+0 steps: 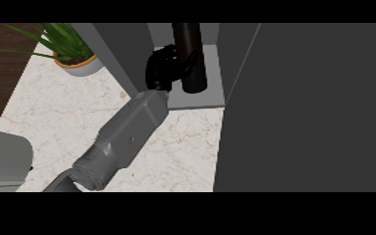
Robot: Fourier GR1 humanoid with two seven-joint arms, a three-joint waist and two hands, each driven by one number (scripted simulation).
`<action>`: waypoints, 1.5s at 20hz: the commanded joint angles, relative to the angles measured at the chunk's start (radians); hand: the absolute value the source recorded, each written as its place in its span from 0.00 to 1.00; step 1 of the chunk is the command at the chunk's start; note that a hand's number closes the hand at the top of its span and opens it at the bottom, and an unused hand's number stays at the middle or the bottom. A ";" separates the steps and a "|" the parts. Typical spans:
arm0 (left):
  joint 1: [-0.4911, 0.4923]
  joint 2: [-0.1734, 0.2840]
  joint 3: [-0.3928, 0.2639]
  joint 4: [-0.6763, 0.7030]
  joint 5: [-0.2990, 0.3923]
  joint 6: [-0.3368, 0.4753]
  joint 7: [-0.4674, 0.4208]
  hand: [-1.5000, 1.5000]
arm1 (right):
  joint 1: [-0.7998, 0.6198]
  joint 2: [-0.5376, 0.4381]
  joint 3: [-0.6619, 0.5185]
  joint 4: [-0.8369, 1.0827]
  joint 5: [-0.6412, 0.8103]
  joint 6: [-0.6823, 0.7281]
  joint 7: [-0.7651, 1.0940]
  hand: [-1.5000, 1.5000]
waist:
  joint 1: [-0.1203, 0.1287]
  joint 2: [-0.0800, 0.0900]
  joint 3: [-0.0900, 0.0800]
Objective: Pick up the wine, place it into the cabinet and close the cabinet
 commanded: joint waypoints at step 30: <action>-0.001 -0.001 -0.176 -0.070 0.322 0.099 -0.136 0.00 | -0.086 0.037 0.081 0.051 0.036 -0.015 -0.008 0.00 | -0.071 0.016 -0.002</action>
